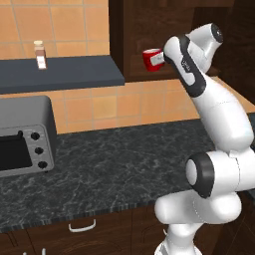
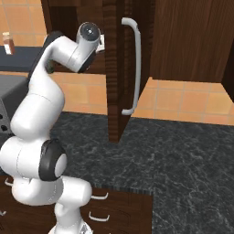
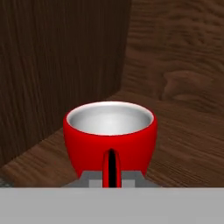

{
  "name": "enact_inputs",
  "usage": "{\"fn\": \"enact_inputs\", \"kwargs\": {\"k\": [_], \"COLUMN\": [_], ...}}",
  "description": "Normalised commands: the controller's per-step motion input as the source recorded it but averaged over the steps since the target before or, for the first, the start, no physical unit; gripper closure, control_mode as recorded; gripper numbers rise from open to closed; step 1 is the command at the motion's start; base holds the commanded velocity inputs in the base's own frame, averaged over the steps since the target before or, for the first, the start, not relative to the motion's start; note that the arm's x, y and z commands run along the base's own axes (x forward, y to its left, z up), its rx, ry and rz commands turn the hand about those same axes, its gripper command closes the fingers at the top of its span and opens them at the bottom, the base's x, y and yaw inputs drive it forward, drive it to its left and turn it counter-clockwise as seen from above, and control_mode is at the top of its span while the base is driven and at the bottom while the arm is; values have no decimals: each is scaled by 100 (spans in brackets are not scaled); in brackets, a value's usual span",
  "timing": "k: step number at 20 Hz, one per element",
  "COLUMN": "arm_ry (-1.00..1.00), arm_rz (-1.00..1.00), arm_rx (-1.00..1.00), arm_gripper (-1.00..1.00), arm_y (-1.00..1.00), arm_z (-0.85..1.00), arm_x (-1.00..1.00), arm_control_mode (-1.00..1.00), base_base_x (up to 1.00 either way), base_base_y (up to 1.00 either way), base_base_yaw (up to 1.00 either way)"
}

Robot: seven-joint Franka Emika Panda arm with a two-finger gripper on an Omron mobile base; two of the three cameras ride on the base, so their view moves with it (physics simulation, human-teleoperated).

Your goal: Gather all objects into one cabinet and sort the glasses and bowls to opposite sides.

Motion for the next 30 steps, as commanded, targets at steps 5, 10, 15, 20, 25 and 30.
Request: {"fn": "enact_inputs", "kwargs": {"k": [5, 10, 15, 20, 25, 30], "arm_ry": [0, -13, -8, -27, -25, -2], "arm_rz": [-1, 0, -2, -13, -26, -25], "arm_rx": [-17, -16, -13, 0, 0, 0], "arm_gripper": [100, 100, 100, 100, 100, 100], "arm_y": [-8, -4, 0, 0, 0, 12], "arm_z": [11, 1, 5, 0, -3, -27], "arm_x": [-100, -100, -100, -100, -100, -83], "arm_control_mode": [-100, -100, -100, -100, -100, -100], "base_base_x": [0, 0, 0, 0, 0, 0], "base_base_y": [0, 0, 0, 0, 0, 0], "base_base_yaw": [0, 0, 0, 0, 0, 0]}}
